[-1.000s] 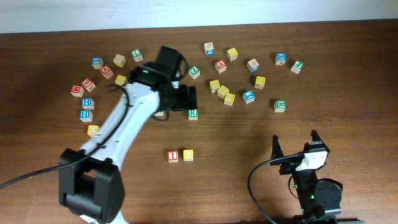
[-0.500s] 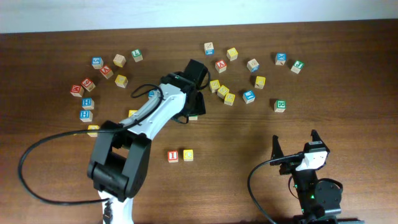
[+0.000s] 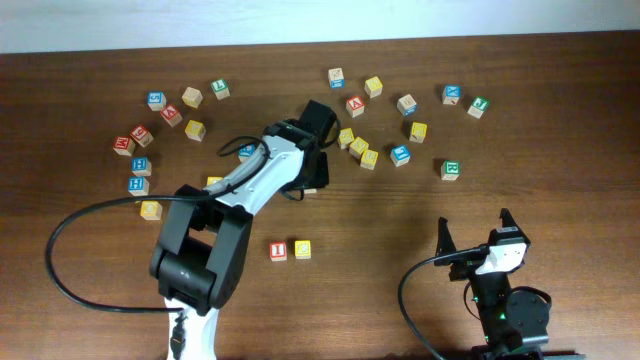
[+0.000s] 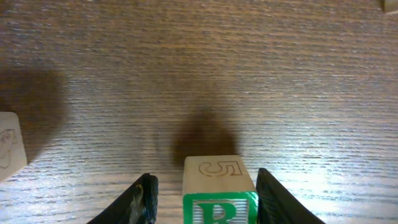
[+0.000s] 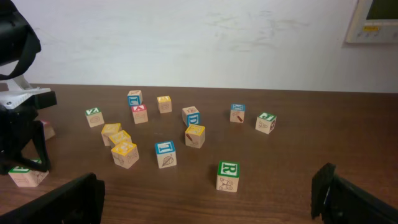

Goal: Spell out ICRA
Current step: 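Lower the left gripper and grasp the green R block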

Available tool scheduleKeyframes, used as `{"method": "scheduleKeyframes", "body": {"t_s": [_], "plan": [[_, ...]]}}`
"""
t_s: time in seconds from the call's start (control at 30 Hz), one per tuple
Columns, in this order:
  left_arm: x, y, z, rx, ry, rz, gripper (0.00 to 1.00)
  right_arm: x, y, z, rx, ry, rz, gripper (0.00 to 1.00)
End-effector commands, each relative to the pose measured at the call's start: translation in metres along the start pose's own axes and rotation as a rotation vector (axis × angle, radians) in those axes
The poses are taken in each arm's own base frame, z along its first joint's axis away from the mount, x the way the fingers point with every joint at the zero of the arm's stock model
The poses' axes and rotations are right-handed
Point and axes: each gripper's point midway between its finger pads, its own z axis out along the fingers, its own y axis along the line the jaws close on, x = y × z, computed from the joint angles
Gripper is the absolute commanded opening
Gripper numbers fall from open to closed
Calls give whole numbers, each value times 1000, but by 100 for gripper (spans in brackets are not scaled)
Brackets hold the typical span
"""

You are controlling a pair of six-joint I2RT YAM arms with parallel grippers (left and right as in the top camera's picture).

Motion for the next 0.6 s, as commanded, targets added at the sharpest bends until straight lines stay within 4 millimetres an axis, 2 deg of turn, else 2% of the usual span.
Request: {"method": "scheduleKeyframes", "body": {"t_s": [0.0, 0.13, 0.33, 0.57], "plan": [[5, -5, 2, 3, 7, 28, 40, 3, 0, 0, 4, 5, -1, 98], [7, -9, 2, 5, 8, 38, 39, 3, 0, 0, 4, 5, -1, 98], [9, -8, 2, 1, 14, 38, 29, 3, 0, 0, 4, 5, -1, 98], [10, -7, 1, -2, 20, 38, 28, 3, 0, 0, 4, 5, -1, 98]]}}
